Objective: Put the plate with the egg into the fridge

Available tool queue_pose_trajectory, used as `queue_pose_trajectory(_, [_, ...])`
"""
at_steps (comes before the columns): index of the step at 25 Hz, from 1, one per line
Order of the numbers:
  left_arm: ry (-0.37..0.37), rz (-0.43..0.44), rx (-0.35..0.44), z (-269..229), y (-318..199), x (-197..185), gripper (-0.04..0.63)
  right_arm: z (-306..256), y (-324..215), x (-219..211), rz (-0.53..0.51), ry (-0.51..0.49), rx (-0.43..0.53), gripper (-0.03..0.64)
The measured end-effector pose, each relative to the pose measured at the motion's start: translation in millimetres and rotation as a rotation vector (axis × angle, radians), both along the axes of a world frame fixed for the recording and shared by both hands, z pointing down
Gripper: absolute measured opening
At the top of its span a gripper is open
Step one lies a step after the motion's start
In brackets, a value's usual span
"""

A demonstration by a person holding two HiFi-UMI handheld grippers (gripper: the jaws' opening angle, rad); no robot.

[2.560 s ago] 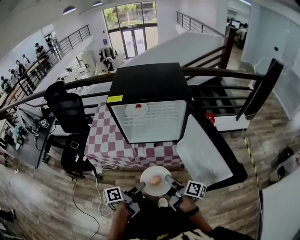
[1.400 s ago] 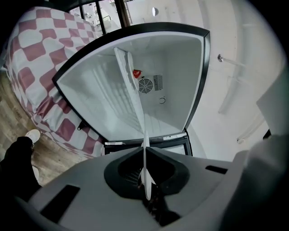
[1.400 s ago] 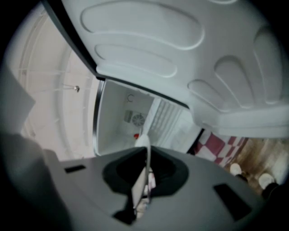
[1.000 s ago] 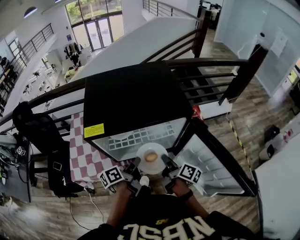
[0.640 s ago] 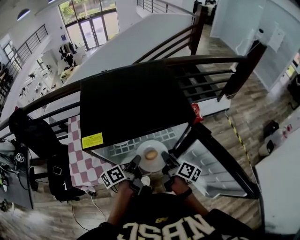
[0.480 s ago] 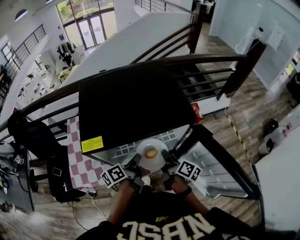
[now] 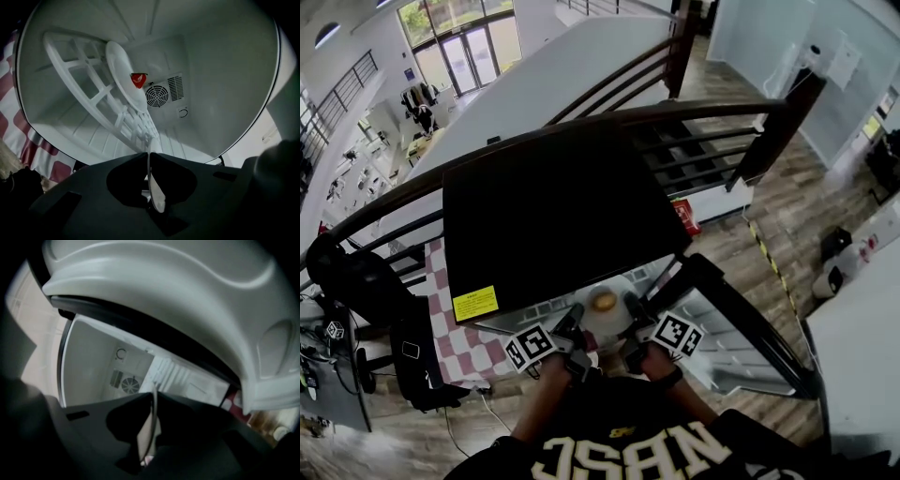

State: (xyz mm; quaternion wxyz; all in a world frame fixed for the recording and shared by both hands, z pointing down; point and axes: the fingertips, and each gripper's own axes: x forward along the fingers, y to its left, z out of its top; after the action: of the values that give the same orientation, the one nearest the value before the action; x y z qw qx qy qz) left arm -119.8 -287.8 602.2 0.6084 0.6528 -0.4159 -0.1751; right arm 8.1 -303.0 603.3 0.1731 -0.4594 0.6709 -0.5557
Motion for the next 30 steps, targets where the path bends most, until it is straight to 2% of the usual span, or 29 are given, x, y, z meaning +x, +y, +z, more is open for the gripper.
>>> queue_pose_trajectory(7, [0.067,-0.034,-0.037,1,-2,2,0.031,1,-8,1,0.027,0.024,-0.009,0.029])
queue_pose_trajectory(20, [0.111,-0.055,-0.078,3,-4,6,0.031,4,-20,2,0.084,0.045,-0.026,0.031])
queue_pose_trajectory(26, [0.062,-0.038,-0.039,1,-3,7,0.032,3,-20,3,0.095,0.051,-0.026,0.032])
queue_pose_trajectory(30, [0.075,-0.046,-0.033,2,3,5,0.045,3,-19,3,0.098,0.051,-0.024,0.032])
